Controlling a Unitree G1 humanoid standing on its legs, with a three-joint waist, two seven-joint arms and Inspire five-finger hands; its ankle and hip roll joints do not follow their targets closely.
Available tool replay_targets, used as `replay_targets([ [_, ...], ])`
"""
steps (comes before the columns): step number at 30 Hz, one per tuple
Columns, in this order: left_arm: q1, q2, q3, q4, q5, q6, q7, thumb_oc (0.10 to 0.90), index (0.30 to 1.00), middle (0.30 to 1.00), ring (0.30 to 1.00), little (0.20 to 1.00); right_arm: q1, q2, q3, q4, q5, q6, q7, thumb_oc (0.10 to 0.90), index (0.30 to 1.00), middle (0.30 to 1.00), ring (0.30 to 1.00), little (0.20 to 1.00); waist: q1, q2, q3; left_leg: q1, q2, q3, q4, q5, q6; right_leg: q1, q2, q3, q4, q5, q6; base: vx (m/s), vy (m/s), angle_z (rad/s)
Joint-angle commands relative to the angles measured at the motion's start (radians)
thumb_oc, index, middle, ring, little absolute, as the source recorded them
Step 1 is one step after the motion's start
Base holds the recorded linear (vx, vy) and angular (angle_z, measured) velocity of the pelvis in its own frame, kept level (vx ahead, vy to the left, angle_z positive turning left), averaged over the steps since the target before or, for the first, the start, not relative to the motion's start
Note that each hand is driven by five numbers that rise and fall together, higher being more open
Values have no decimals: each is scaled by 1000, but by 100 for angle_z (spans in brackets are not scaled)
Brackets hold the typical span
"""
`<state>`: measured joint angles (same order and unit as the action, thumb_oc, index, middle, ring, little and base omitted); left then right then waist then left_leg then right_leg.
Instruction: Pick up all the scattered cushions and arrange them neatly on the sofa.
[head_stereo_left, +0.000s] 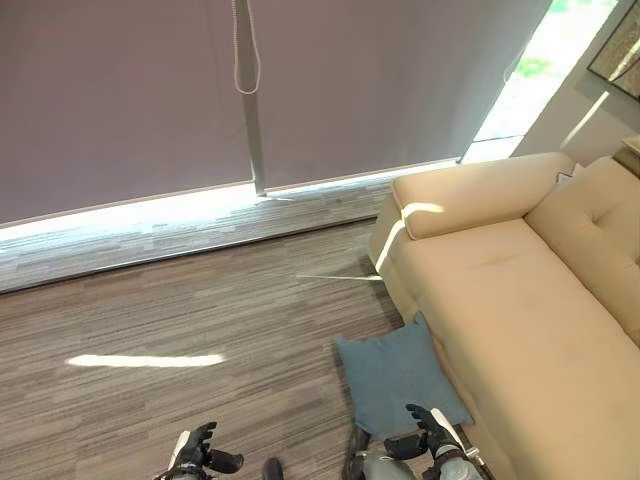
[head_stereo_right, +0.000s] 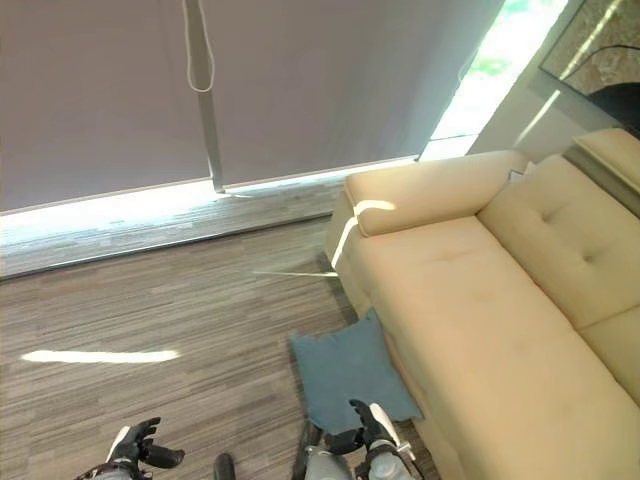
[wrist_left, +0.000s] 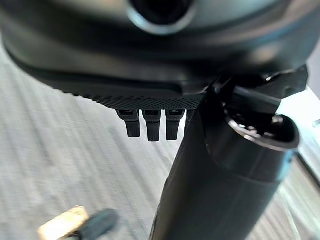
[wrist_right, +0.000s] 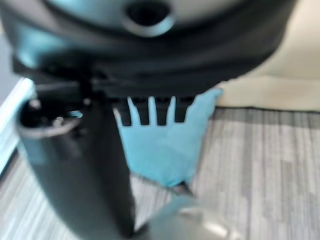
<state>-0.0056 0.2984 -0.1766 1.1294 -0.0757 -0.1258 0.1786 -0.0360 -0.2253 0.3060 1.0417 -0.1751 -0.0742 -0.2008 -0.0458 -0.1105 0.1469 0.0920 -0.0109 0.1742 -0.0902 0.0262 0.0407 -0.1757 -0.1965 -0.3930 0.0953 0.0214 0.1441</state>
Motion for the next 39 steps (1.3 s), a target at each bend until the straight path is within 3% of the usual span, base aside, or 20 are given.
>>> replay_targets([
  [1, -11, 16, -8, -41, 35, -39, -9, 800, 900, 900, 900, 900, -8, -85, -24, -26, 0, -15, -34, 800, 900, 900, 900, 900, -18, 6, -13, -21, -37, -9, 181, -199, -44, 45, 58, 67, 3, 21, -20, 358, -103, 23],
  [2, -13, 14, -16, -47, 39, -39, -11, 800, 900, 900, 900, 900, -1, -87, -31, -31, 5, -18, -34, 800, 900, 900, 900, 900, -28, 3, -19, -35, -29, -4, 243, -198, -68, 69, 68, 73, -16, 12, -31, 226, -79, 31],
  [3, -13, 14, -16, -47, 39, -39, -11, 800, 900, 900, 900, 900, -1, -86, -31, -31, 5, -18, -33, 800, 900, 900, 900, 900, -30, 0, -22, -40, -31, -6, 243, -195, -67, 66, 65, 71, -17, 14, -31, 124, -91, 29],
  [4, -15, 13, -23, -65, 38, -40, -14, 800, 900, 900, 900, 900, -2, -96, -33, -31, 8, -21, -35, 800, 900, 900, 900, 900, -27, -8, -12, -94, 0, 2, 421, -159, -112, 107, 74, 77, -40, 8, -51, 88, -86, 12],
  [5, -18, 12, -25, -66, 35, -40, -13, 800, 900, 900, 900, 900, -6, -101, -33, -29, 15, -22, -39, 800, 900, 900, 900, 900, -26, -14, -11, -120, 8, 0, 476, -132, -127, 120, 80, 85, -52, 4, -64, 94, -85, -5],
  [8, -27, 8, -28, -66, 25, -38, -11, 800, 900, 900, 900, 900, -10, -103, -31, -22, 27, -21, -38, 800, 900, 900, 900, 900, -17, -22, -8, -161, 24, -14, 512, -116, -128, 139, 92, 104, -65, -14, -76, 88, -5, -17],
  [9, -24, 4, -26, -63, 17, -35, -9, 800, 900, 900, 900, 900, -12, -104, -28, -15, 34, -20, -39, 800, 900, 900, 900, 900, -7, -27, -9, -179, 48, -18, 460, -156, -110, 160, 95, 128, -78, -23, -69, 102, 33, -23],
  [12, -22, 2, -31, -60, 16, -36, -9, 800, 900, 900, 900, 900, -17, -104, -20, -8, 35, -23, -41, 800, 900, 900, 900, 900, 2, -34, -18, -184, 55, -49, 360, -155, -99, 168, 97, 157, -85, -32, -60, 131, 67, -34],
  [16, -22, -6, -34, -47, -14, -43, 4, 800, 900, 900, 900, 900, -29, -110, -6, -12, 35, -26, -45, 800, 900, 900, 900, 900, 38, -19, -13, -205, 40, -249, 223, -77, -117, 185, 129, 241, -86, -43, -63, 110, 101, -60],
  [18, -21, -12, -36, -39, -15, -41, 2, 800, 900, 900, 900, 900, -32, -112, -5, -8, 30, -27, -46, 800, 900, 900, 900, 900, 38, -12, -19, -187, 24, -299, 188, -78, -117, 191, 133, 273, -87, -48, -61, 94, 145, -111],
  [22, -8, -17, -40, -25, 5, -36, -6, 800, 900, 900, 900, 900, -31, -111, -7, -18, 24, -24, -42, 800, 900, 900, 900, 900, 29, -3, -38, -150, 5, -281, 153, -84, -93, 179, 121, 324, -72, -37, -43, 90, 225, -54],
  [27, -6, 1, -24, -29, 10, -39, -4, 800, 900, 900, 900, 900, -41, -95, 7, -43, 12, -15, -36, 800, 900, 900, 900, 900, 33, 9, -32, -119, -7, -203, 112, -86, -53, 117, 100, 373, -14, -12, 2, 9, 198, -70],
  [28, -10, 9, -19, -28, 10, -39, -2, 800, 900, 900, 900, 900, -49, -93, 10, -51, 11, -12, -36, 800, 900, 900, 900, 900, 33, 11, -22, -116, -6, -189, 105, -84, -47, 94, 97, 370, 9, -1, 11, -91, 108, -83],
  [29, -16, 21, -6, -21, -1, -40, 4, 800, 900, 900, 900, 900, -65, -87, 19, -57, 7, -13, -36, 800, 900, 900, 900, 900, 57, 17, 2, -105, 4, -147, 98, -89, -40, 49, 70, 290, 58, 15, 23, -141, 181, -152],
  [30, -16, 29, -3, -18, 3, -36, -3, 800, 900, 900, 900, 900, -66, -83, 21, -65, 0, -15, -32, 800, 900, 900, 900, 900, 65, 28, 10, -104, 13, -112, 87, -84, -37, 35, 30, 149, 86, 2, 11, -119, 140, -170],
  [31, -16, 29, -3, -18, 3, -36, -3, 800, 900, 900, 900, 900, -66, -83, 21, -65, 0, -15, -32, 800, 900, 900, 900, 900, 65, 28, 10, -103, 12, -113, 86, -84, -38, 35, 30, 148, 88, 1, 11, -64, 112, -138],
  [32, -13, 32, 1, -14, 6, -36, -6, 800, 900, 900, 900, 900, -64, -81, 22, -63, -4, -16, -32, 800, 900, 900, 900, 900, 69, 32, 13, -101, 14, -95, 85, -83, -35, 36, 28, 88, 103, -14, -4, -12, 60, -54],
  [34, -4, 33, 12, -7, 10, -34, -15, 800, 900, 900, 900, 900, -56, -85, 25, -58, -12, -20, -31, 800, 900, 900, 900, 900, 65, 33, 16, -93, 6, -74, 82, -84, -29, 46, 56, 61, 130, -43, -15, 26, 46, -25],
  [35, 8, 33, 18, -6, 12, -34, -18, 800, 900, 900, 900, 900, -56, -90, 28, -53, -24, -18, -33, 800, 900, 900, 900, 900, 80, 32, 10, -81, 7, -50, 72, -100, -37, 69, 45, -7, 97, -69, -14, 72, -19, -37],
  [39, 10, 23, 15, -17, 18, -40, -22, 800, 900, 900, 900, 900, -38, -103, 19, -58, -24, -20, -38, 800, 900, 900, 900, 900, 64, 22, 5, -99, -1, -28, 110, -106, -38, 84, 77, 54, 23, -46, -29, 4, -87, -38],
])
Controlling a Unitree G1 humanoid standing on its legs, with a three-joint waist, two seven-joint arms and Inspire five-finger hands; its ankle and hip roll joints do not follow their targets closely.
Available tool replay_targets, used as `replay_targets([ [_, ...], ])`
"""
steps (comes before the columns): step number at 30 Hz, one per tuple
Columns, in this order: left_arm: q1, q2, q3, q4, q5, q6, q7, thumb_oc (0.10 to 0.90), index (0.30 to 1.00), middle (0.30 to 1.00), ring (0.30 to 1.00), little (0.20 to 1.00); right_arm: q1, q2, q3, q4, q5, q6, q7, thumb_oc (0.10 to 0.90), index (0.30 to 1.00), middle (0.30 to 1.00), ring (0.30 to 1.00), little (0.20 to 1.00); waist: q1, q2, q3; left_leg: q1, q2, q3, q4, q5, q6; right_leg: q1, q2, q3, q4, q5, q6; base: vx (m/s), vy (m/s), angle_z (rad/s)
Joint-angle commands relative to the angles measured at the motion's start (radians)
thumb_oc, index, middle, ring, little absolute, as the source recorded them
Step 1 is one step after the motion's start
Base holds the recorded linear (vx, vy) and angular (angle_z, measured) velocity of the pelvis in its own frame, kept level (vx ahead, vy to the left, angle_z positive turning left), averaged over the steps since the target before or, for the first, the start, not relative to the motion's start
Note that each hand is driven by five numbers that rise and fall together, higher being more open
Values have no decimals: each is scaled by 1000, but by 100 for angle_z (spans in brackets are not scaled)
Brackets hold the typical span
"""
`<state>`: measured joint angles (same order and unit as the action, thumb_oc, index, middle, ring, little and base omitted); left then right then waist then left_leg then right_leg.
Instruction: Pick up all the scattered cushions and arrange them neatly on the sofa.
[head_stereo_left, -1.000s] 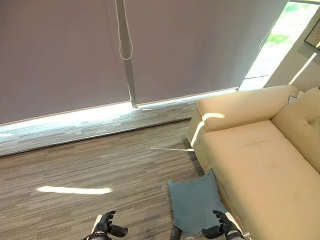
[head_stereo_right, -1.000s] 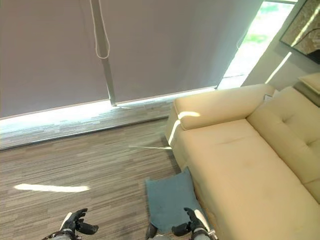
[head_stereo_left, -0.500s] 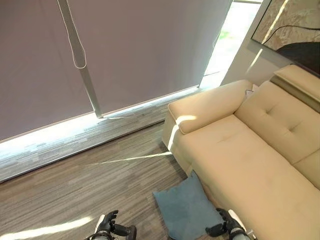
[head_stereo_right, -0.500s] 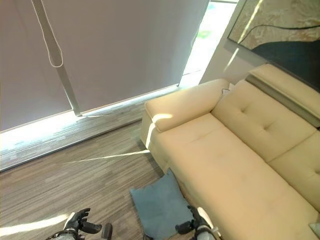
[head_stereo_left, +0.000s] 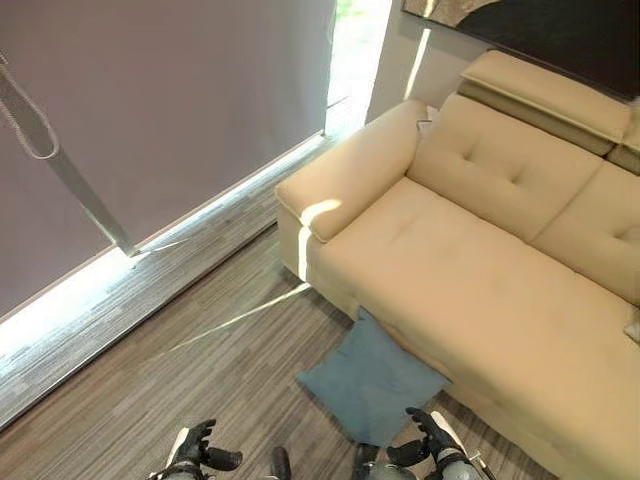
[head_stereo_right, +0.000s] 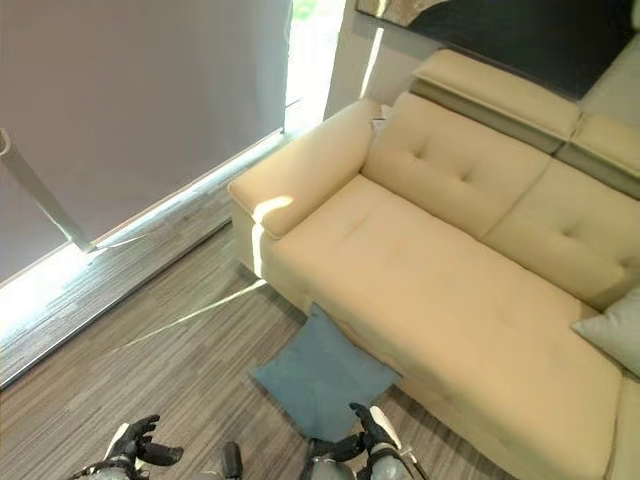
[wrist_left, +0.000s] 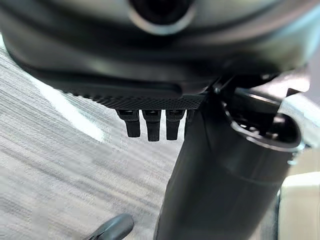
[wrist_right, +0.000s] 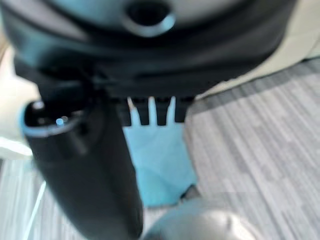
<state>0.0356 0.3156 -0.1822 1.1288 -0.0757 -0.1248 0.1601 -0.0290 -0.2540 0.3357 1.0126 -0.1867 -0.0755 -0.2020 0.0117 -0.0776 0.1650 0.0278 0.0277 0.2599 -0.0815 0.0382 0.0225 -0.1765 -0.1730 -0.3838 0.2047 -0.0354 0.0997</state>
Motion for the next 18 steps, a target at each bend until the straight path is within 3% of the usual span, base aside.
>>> replay_targets([
  [1, -32, 2, 13, -24, 20, -41, -5, 800, 900, 900, 900, 900, -39, -79, -17, -33, -8, -20, -37, 800, 900, 900, 900, 900, 2, -11, -12, -47, -39, -108, 131, -129, -24, 94, 57, 50, -106, 12, 11, 33, -71, 2],
  [4, -36, -13, -9, -39, 27, -42, -13, 800, 900, 900, 900, 900, -26, -93, -30, -33, -2, -21, -42, 800, 900, 900, 900, 900, -11, -13, -4, -77, -30, -105, 240, -165, -42, 118, 61, 63, -133, 4, -6, 27, -55, -9],
  [5, -41, -22, -16, -39, 17, -42, -9, 800, 900, 900, 900, 900, -32, -96, -26, -19, 1, -21, -45, 800, 900, 900, 900, 900, -2, -14, 4, -108, -29, -145, 323, -165, -60, 130, 69, 85, -139, -4, -18, 13, -6, -7],
  [6, -42, -26, -19, -40, 10, -44, -7, 800, 900, 900, 900, 900, -33, -95, -26, -16, 6, -22, -46, 800, 900, 900, 900, 900, 2, -13, 6, -118, -33, -173, 333, -155, -70, 137, 74, 92, -146, -5, -20, 4, 7, -12],
  [9, -45, -31, -25, -42, -1, -42, -3, 800, 900, 900, 900, 900, -37, -95, -27, -8, 16, -25, -48, 800, 900, 900, 900, 900, 1, -19, -1, -138, -31, -206, 297, -153, -75, 146, 71, 108, -163, -3, -14, 59, 55, -28],
  [10, -49, -31, -31, -37, -9, -42, 0, 800, 900, 900, 900, 900, -39, -95, -25, -5, 20, -25, -50, 800, 900, 900, 900, 900, 11, -26, -10, -157, -13, -257, 245, -122, -83, 155, 73, 132, -172, -3, -9, 121, 76, -41],
  [11, -49, -31, -32, -37, -9, -42, 0, 800, 900, 900, 900, 900, -38, -95, -25, -5, 20, -25, -50, 800, 900, 900, 900, 900, 11, -27, -9, -155, -13, -257, 242, -121, -83, 156, 73, 132, -172, -3, -9, 135, 76, -28],
  [12, -54, -29, -36, -37, -12, -43, 3, 800, 900, 900, 900, 900, -40, -96, -24, -8, 22, -26, -52, 800, 900, 900, 900, 900, 18, -27, -8, -169, -3, -302, 211, -95, -88, 160, 80, 147, -172, -5, -9, 105, 81, -17],
  [13, -63, -26, -40, -42, -30, -46, 10, 800, 900, 900, 900, 900, -47, -100, -21, -7, 25, -26, -57, 800, 900, 900, 900, 900, 30, -25, -8, -181, 11, -394, 158, -57, -98, 169, 95, 182, -177, -13, -8, 126, 115, -21],
  [14, -65, -26, -42, -45, -35, -47, 12, 800, 900, 900, 900, 900, -49, -103, -22, -7, 26, -24, -59, 800, 900, 900, 900, 900, 35, -24, -5, -187, 10, -427, 151, -45, -102, 173, 98, 197, -178, -15, -7, 129, 150, -36],
  [18, -62, -35, -41, -41, -36, -44, 6, 800, 900, 900, 900, 900, -46, -108, -33, -8, 21, -21, -54, 800, 900, 900, 900, 900, 26, -9, -21, -148, 27, -417, 108, -45, -103, 186, 93, 230, -182, -21, 6, 94, 155, -67],
])
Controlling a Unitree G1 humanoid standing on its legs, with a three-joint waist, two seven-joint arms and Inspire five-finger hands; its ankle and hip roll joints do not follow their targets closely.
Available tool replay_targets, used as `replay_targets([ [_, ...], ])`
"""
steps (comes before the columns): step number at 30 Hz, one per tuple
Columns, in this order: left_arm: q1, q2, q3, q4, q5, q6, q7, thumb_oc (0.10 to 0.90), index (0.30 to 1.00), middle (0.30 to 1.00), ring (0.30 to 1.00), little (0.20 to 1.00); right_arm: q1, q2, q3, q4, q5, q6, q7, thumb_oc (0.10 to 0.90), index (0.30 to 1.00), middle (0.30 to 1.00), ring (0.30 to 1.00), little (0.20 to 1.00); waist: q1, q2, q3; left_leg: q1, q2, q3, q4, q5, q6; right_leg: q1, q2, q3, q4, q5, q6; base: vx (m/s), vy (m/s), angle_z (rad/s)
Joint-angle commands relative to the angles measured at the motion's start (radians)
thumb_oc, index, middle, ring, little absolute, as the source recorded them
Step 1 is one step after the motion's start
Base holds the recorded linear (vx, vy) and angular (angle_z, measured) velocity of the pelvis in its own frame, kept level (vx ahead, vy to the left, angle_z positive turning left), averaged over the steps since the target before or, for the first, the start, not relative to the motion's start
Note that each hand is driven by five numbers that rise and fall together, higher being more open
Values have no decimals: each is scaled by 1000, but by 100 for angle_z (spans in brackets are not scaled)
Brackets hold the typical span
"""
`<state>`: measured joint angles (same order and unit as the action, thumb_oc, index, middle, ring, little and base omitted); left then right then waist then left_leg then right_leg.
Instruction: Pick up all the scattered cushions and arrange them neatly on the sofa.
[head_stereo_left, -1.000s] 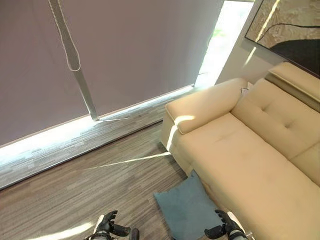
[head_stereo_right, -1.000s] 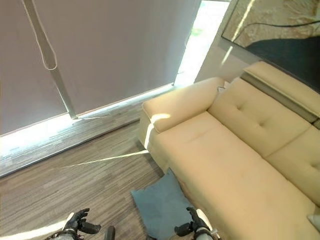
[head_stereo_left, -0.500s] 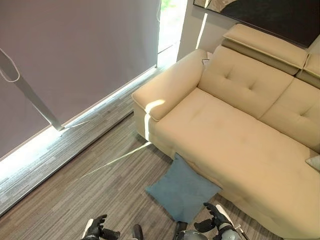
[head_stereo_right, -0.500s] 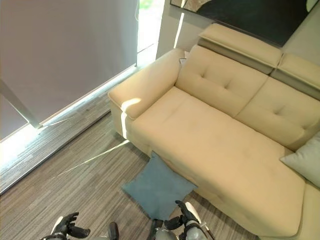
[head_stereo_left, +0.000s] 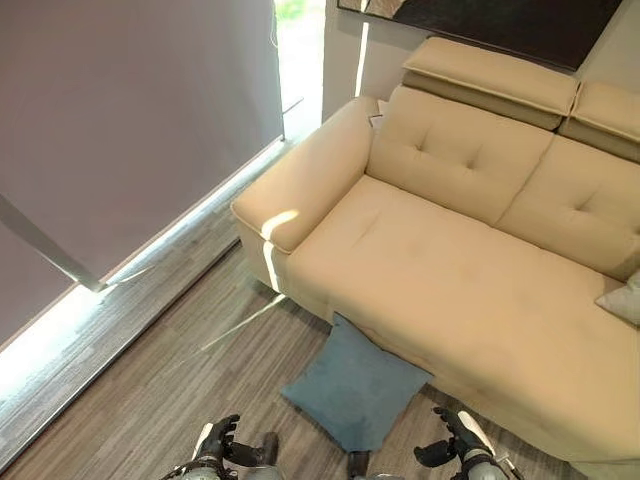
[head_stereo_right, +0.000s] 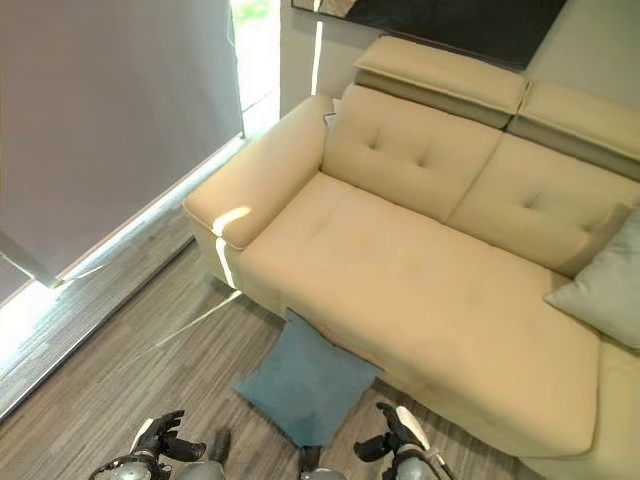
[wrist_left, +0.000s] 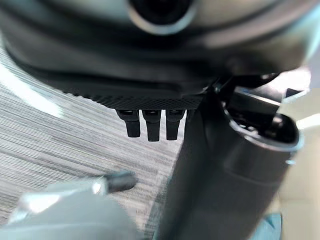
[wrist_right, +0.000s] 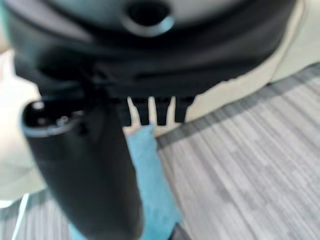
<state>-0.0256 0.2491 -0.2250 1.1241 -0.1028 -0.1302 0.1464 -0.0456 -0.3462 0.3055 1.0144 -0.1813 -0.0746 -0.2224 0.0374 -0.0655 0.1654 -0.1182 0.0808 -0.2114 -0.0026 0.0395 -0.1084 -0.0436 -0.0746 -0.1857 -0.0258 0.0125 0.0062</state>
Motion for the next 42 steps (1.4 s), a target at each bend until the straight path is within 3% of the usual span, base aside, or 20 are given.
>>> replay_targets([
  [1, -1, 30, 1, -37, -6, -37, 18, 800, 900, 900, 900, 900, -28, -15, -4, -9, 15, -21, -34, 800, 900, 900, 900, 900, 0, -21, -27, 2, -29, 63, 34, -48, 30, 53, -12, 37, 50, -68, 104, 132, 257, -52],
  [4, -1, 40, 3, -38, -1, -40, 15, 800, 900, 900, 900, 900, -30, -1, 5, -5, 8, -14, -28, 800, 900, 900, 900, 900, 0, -26, -26, 25, -57, 110, 49, -75, 59, 30, -47, 88, 71, -47, 132, 110, 315, -71],
  [10, -3, 56, 17, -40, 0, -41, 22, 800, 900, 900, 900, 900, -41, 12, 10, -17, 5, -3, -26, 800, 900, 900, 900, 900, 8, -29, -14, 45, -78, 171, 31, -90, 92, -28, -86, 120, 99, 5, 175, -14, 184, -61],
  [11, -7, 68, 24, -40, -3, -42, 25, 800, 900, 900, 900, 900, -55, 16, 13, -30, 8, -1, -29, 800, 900, 900, 900, 900, 10, -25, 1, 46, -80, 198, 15, -83, 102, -73, -100, 106, 126, 38, 192, -135, 211, -60],
  [12, -9, 77, 32, -35, 1, -42, 25, 800, 900, 900, 900, 900, -62, 16, 16, -42, 9, -5, -30, 800, 900, 900, 900, 900, 23, -13, 7, 45, -71, 227, -5, -74, 107, -79, -118, 25, 148, 25, 183, -135, 210, -72],
  [13, -9, 77, 32, -35, 1, -42, 25, 800, 900, 900, 900, 900, -62, 16, 16, -42, 9, -5, -30, 800, 900, 900, 900, 900, 23, -14, 8, 46, -71, 227, -6, -73, 107, -78, -118, 25, 149, 24, 183, -71, 148, -84],
  [15, -10, 89, 36, -39, 1, -41, 22, 800, 900, 900, 900, 900, -64, 13, 16, -50, 6, -12, -35, 800, 900, 900, 900, 900, 31, -7, 9, 40, -75, 256, -16, -59, 113, -58, -115, -80, 194, -12, 158, -55, 126, -61],
  [16, -9, 89, 36, -39, 1, -41, 22, 800, 900, 900, 900, 900, -64, 13, 16, -50, 6, -12, -35, 800, 900, 900, 900, 900, 31, -7, 10, 41, -76, 256, -16, -60, 113, -56, -115, -81, 195, -13, 158, -80, 101, -9],
  [19, -2, 93, 43, -41, 6, -41, 15, 800, 900, 900, 900, 900, -59, 16, 17, -43, 2, -11, -35, 800, 900, 900, 900, 900, 61, -25, 1, 47, -84, 311, -34, -64, 102, -8, -124, -211, 130, -25, 155, -45, -2, -12],
  [20, -1, 92, 45, -39, 7, -40, 14, 800, 900, 900, 900, 900, -60, 15, 17, -41, 2, -11, -38, 800, 900, 900, 900, 900, 64, -29, -1, 45, -83, 316, -34, -64, 100, -1, -126, -225, 108, -22, 157, -23, -48, -60],
  [25, -7, 82, 42, -55, 4, -47, 20, 800, 900, 900, 900, 900, -74, -2, 22, -60, -6, -8, -47, 800, 900, 900, 900, 900, 63, -32, 2, 29, -70, 348, -45, -53, 95, -8, -129, -211, 47, 17, 167, -53, -78, -39],
  [33, -59, 65, 15, -152, -56, -70, 45, 800, 900, 900, 900, 900, -89, -30, 3, -83, 17, -5, -71, 800, 900, 900, 900, 900, 38, -12, 52, -4, -72, 332, -48, -37, 91, -49, -130, -192, 40, 23, 161, -49, -49, -3],
  [37, -124, 74, 0, -222, -123, -93, 83, 800, 900, 900, 900, 900, -134, -41, -26, -117, 70, -11, -102, 800, 900, 900, 900, 900, 22, 4, 122, -91, -67, 323, 0, -32, 92, -153, -146, -169, 122, 10, 149, -149, -18, 1],
  [39, -194, 84, -6, -261, -183, -111, 112, 800, 900, 900, 900, 900, -186, -42, -55, -132, 129, -15, -133, 800, 900, 900, 900, 900, 12, 18, 169, -212, -66, 320, 100, -39, 94, -273, -167, -148, 223, -7, 130, -192, -9, 4],
  [42, -242, 89, -15, -286, -220, -125, 131, 800, 900, 900, 900, 900, -221, -46, -67, -140, 158, -16, -157, 800, 900, 900, 900, 900, 6, 27, 188, -279, -67, 306, 168, -74, 86, -338, -175, -129, 289, -45, 129, -80, -28, 11],
])
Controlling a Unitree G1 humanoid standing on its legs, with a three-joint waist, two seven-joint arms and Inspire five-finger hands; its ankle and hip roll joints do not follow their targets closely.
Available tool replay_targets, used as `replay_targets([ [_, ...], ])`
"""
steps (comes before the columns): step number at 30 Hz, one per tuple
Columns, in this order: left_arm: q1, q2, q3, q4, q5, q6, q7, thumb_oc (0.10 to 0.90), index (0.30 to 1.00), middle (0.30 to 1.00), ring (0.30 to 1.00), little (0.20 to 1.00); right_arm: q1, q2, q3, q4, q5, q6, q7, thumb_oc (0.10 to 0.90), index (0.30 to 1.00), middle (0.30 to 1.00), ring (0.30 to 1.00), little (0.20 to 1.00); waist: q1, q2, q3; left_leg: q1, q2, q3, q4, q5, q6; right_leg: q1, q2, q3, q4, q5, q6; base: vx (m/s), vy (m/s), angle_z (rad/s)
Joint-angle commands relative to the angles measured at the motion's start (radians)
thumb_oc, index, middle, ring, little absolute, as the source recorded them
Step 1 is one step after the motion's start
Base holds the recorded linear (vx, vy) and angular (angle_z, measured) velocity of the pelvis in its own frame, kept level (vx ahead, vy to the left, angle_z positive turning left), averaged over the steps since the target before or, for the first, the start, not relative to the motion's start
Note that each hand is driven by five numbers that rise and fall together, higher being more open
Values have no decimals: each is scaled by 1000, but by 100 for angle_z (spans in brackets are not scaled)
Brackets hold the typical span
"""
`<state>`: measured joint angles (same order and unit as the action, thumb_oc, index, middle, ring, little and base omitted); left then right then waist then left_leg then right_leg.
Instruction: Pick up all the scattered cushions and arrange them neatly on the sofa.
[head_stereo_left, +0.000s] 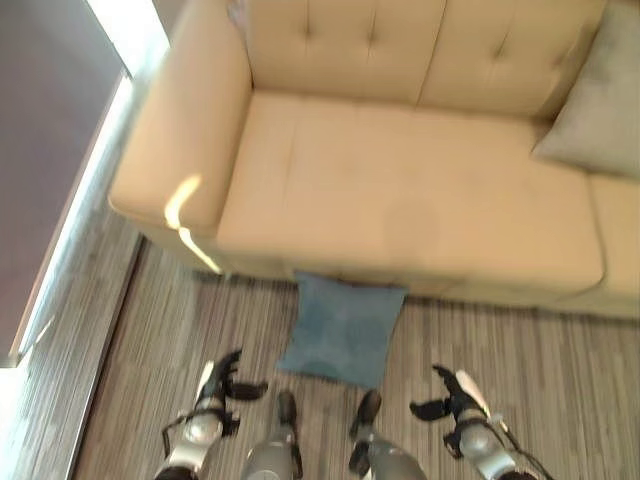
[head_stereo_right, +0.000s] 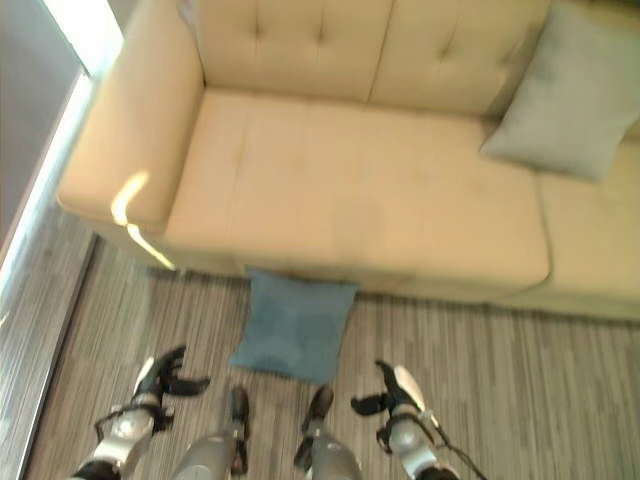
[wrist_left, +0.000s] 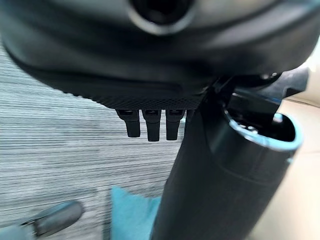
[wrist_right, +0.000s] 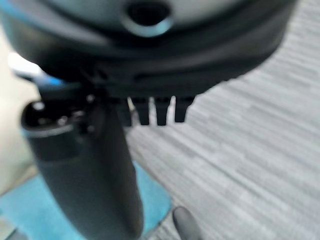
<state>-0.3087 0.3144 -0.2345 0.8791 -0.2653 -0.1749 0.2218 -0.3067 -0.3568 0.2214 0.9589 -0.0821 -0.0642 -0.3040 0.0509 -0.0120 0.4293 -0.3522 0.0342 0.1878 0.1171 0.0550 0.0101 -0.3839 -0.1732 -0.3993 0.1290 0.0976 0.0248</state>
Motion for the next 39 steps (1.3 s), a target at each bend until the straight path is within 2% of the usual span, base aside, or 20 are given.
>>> replay_targets([
  [1, -3, 33, -11, -60, -78, -92, 72, 800, 900, 900, 900, 900, -1, -43, 10, -90, 74, -28, -98, 800, 900, 900, 900, 900, -17, -20, -65, -130, -14, -94, 114, -102, -29, -76, -89, 94, 191, -142, 104, -116, -3, 13],
  [3, -29, 39, -13, -69, -87, -97, 82, 800, 900, 900, 900, 900, -28, -45, 9, -89, 79, -28, -112, 800, 900, 900, 900, 900, -22, -18, -58, -179, -6, -93, 152, -108, -28, -125, -96, 97, 231, -150, 101, -103, -1, 3],
  [4, -79, 51, -25, -88, -100, -108, 102, 800, 900, 900, 900, 900, -70, -52, 6, -100, 92, -33, -137, 800, 900, 900, 900, 900, -32, -9, -40, -258, 5, -96, 219, -121, -28, -201, -108, 108, 298, -173, 97, -47, 4, 0],
  [5, -81, 51, -25, -87, -100, -108, 102, 800, 900, 900, 900, 900, -72, -52, 6, -100, 93, -33, -137, 800, 900, 900, 900, 900, -32, -10, -43, -265, 5, -96, 224, -124, -28, -209, -109, 109, 303, -175, 97, -79, 0, 5],
  [6, -117, 59, -25, -107, -115, -119, 126, 800, 900, 900, 900, 900, -106, -54, 0, -124, 102, -40, -166, 800, 900, 900, 900, 900, -43, -2, -30, -342, 11, -98, 279, -134, -29, -287, -117, 128, 372, -190, 95, -31, -6, 4],
  [9, -186, 57, -28, -116, -135, -130, 161, 800, 900, 900, 900, 900, -164, -57, -13, -132, 120, -53, -209, 800, 900, 900, 900, 900, -54, 10, -17, -469, 15, -107, 372, -163, -25, -423, -128, 156, 483, -228, 85, -16, -5, 1],
  [11, -204, 60, -28, -116, -139, -134, 171, 800, 900, 900, 900, 900, -183, -62, -22, -128, 129, -59, -225, 800, 900, 900, 900, 900, -58, 15, -15, -511, 18, -108, 410, -174, -25, -468, -132, 167, 514, -241, 80, 15, 5, 0],
  [14, -275, 73, -31, -115, -163, -143, 203, 800, 900, 900, 900, 900, -256, -79, -39, -117, 169, -72, -260, 800, 900, 900, 900, 900, -70, 29, -7, -632, 21, -110, 501, -207, -16, -604, -143, 197, 628, -278, 70, 57, 13, -5],
  [17, -320, 89, -25, -118, -172, -143, 216, 800, 900, 900, 900, 900, -310, -96, -49, -112, 194, -83, -273, 800, 900, 900, 900, 900, -77, 35, -18, -750, 23, -114, 608, -249, -8, -722, -146, 232, 723, -322, 54, 81, 9, -8],
  [19, -362, 119, -27, -132, -183, -139, 229, 800, 900, 900, 900, 900, -363, -124, -63, -115, 232, -95, -282, 800, 900, 900, 900, 900, -85, 40, -18, -854, 16, -117, 733, -289, 0, -823, -153, 269, 822, -358, 30, 83, -10, -5],
  [20, -364, 119, -27, -132, -183, -139, 229, 800, 900, 900, 900, 900, -365, -124, -63, -114, 233, -96, -282, 800, 900, 900, 900, 900, -85, 39, -22, -863, 17, -116, 740, -292, 0, -832, -154, 271, 829, -361, 30, 90, 13, -7],
  [21, -394, 135, -32, -138, -194, -135, 241, 800, 900, 900, 900, 900, -394, -141, -72, -111, 263, -108, -289, 800, 900, 900, 900, 900, -87, 43, -14, -920, 15, -118, 811, -318, 5, -891, -160, 291, 893, -386, 18, 100, 13, -6],
  [27, -485, 174, -37, -150, -236, -140, 272, 800, 900, 900, 900, 900, -499, -200, -62, -95, 340, -124, -284, 800, 900, 900, 900, 900, -87, 46, 1, -1068, 19, -135, 974, -375, 17, -1051, -170, 336, 1057, -435, 9, 94, 5, -5],
  [28, -518, 190, -44, -160, -253, -140, 278, 800, 900, 900, 900, 900, -538, -214, -56, -115, 384, -134, -279, 800, 900, 900, 900, 900, -89, 46, 9, -1122, 21, -136, 1028, -392, 19, -1105, -172, 354, 1115, -448, 7, 71, 16, 1],
  [30, -533, 195, -50, -165, -261, -140, 280, 800, 900, 900, 900, 900, -551, -217, -53, -124, 405, -140, -273, 800, 900, 900, 900, 900, -90, 46, 14, -1140, 22, -135, 1047, -396, 18, -1124, -174, 359, 1137, -454, 5, 78, 23, 1],
  [31, -571, 215, -64, -170, -273, -142, 288, 800, 900, 900, 900, 900, -588, -222, -31, -131, 462, -152, -252, 800, 900, 900, 900, 900, -89, 43, 27, -1184, 27, -140, 1095, -407, 16, -1169, -176, 371, 1191, -465, 6, 79, 24, -1],
  [34, -619, 241, -77, -163, -292, -142, 286, 800, 900, 900, 900, 900, -632, -235, -10, -115, 522, -160, -219, 800, 900, 900, 900, 900, -88, 47, 53, -1216, 30, -153, 1158, -425, 16, -1186, -178, 370, 1237, -479, 10, 71, -1, -5],
  [36, -651, 255, -97, -162, -306, -138, 280, 800, 900, 900, 900, 900, -663, -237, 13, -116, 572, -168, -195, 800, 900, 900, 900, 900, -85, 42, 87, -1218, 35, -158, 1190, -435, 13, -1186, -181, 374, 1268, -485, 11, 49, -16, -7],
  [39, -684, 257, -130, -144, -333, -132, 272, 800, 900, 900, 900, 900, -696, -223, 69, -104, 631, -166, -168, 800, 900, 900, 900, 900, -80, 38, 91, -1218, 43, -159, 1237, -459, 10, -1186, -183, 378, 1314, -506, 12, 69, 15, -5],
])
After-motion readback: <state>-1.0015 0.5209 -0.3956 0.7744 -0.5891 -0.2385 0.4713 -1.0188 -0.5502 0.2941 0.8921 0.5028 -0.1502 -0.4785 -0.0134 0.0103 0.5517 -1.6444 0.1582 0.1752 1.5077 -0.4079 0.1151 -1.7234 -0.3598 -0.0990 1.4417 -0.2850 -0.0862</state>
